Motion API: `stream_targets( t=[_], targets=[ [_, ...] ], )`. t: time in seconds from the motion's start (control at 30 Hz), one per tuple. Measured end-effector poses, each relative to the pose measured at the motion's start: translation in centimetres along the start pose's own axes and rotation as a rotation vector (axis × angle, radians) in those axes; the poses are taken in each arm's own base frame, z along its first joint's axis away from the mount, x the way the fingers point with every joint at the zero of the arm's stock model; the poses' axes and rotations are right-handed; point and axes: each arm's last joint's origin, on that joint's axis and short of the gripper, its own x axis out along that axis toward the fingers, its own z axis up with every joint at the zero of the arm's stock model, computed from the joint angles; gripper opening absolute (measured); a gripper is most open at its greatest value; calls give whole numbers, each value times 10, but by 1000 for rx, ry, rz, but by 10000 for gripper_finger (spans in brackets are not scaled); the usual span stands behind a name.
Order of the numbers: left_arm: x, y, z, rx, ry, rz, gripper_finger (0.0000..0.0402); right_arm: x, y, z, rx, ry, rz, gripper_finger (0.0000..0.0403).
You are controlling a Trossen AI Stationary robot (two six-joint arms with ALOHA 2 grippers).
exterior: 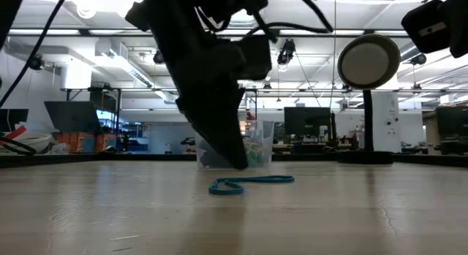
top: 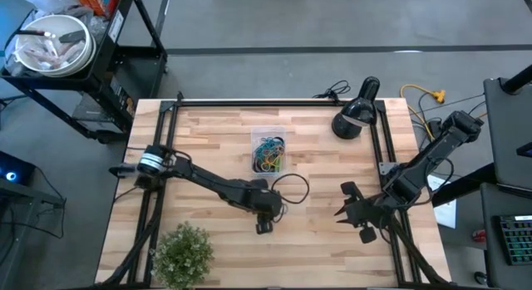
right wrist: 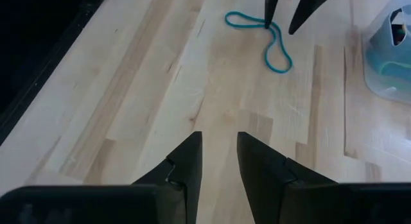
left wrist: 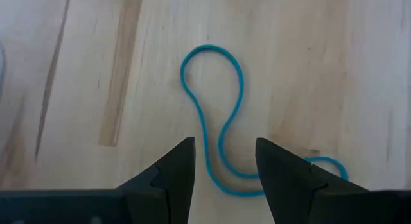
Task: Pick and place rubber bands into bin
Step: Put the blue rubber band into the transparent bin
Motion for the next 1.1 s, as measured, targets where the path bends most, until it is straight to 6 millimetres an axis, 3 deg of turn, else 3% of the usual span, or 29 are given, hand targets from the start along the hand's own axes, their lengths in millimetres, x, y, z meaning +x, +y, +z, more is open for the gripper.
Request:
stream_targets(
  t=[0.2, 0.53, 0.8, 1.0, 1.1],
  targets=[
    [12, 0, -4, 7, 46, 13, 148, 1, 0, -1, 2, -5, 2, 85],
    [9, 2, -8, -16, 111, 42, 142, 1, 0, -1, -4, -11, 4, 83],
    [9, 2, -9, -38, 128, 34, 86, 1, 0, -1, -4, -11, 4, 73],
    [9, 2, -10, -34, 134, 25, 17, 1, 0, -1, -4, -11, 4, 74],
    [9, 2, -10, -34, 134, 27, 5, 1, 0, -1, -4, -11, 4, 74]
  ],
)
